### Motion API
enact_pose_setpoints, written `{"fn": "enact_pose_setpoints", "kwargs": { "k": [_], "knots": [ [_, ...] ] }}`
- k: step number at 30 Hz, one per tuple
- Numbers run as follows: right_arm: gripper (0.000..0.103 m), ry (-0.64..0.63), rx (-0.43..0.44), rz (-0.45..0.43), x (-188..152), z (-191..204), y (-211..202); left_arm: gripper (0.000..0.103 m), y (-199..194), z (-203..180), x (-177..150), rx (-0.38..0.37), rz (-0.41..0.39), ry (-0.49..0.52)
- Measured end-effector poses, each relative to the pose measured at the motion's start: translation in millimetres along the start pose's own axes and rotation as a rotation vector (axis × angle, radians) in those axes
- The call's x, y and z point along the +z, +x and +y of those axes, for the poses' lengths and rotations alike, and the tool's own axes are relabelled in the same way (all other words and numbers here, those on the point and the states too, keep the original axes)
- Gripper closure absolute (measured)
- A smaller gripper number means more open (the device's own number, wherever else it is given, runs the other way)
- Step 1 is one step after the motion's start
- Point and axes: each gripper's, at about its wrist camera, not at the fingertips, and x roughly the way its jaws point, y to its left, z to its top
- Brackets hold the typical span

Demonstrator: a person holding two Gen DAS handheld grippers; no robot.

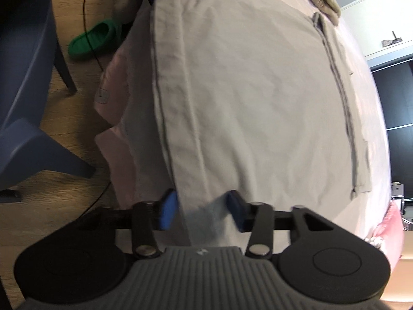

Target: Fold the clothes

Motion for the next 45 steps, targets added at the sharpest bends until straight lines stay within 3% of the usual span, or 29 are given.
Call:
{"fn": "enact_pose_setpoints", "kwargs": {
  "k": [2, 6, 8, 9, 14, 18, 21, 26, 35, 41, 45],
  "knots": [
    [0.061, 0.004, 0.009, -0.002, -1.2, -2.7, 0.4, 0.074, -2.7, 7.4, -0.4, -0.032, 0.0, -0.036],
    [0.067, 0.009, 0.031, -0.008, -4.0, -5.6, -3.6, 0.091, -9.3, 20.8, -5.0, -0.091, -0.01, -0.076],
    [0.075, 0.022, 0.05, -0.011, -3.4, -9.4, -6.9, 0.094, -12.9, 28.3, -7.0, -0.114, -0.018, -0.1],
    [0.085, 0.032, 0.053, -0.015, -2.8, -11.4, -8.4, 0.095, -15.5, 32.2, -8.6, -0.124, -0.024, -0.119],
    [0.092, 0.099, 0.049, -0.043, -3.6, -24.6, -19.9, 0.097, -26.7, 56.0, -13.5, -0.151, -0.054, -0.228],
    [0.094, 0.141, -0.032, -0.067, -2.0, -33.9, -27.4, 0.097, -34.2, 77.1, -17.0, -0.158, -0.082, -0.333],
    [0.095, 0.176, -0.125, -0.075, 0.1, -43.1, -28.1, 0.098, -37.8, 99.5, -25.8, -0.141, -0.111, -0.447],
    [0.095, 0.218, -0.223, -0.067, 4.7, -57.2, -18.2, 0.098, -28.2, 128.6, -31.7, -0.014, -0.082, -0.584],
    [0.095, 0.247, -0.268, 0.015, 5.3, -74.6, 13.6, 0.1, 8.7, 148.5, -28.5, 0.043, 0.038, -0.597],
    [0.095, 0.355, -0.271, 0.127, -16.0, -91.7, 32.9, 0.1, 31.6, 155.6, -39.0, 0.068, 0.106, -0.623],
    [0.09, 0.4, -0.266, 0.117, -22.2, -96.7, 31.1, 0.099, 42.9, 163.9, -47.0, 0.086, 0.153, -0.67]
  ]
}}
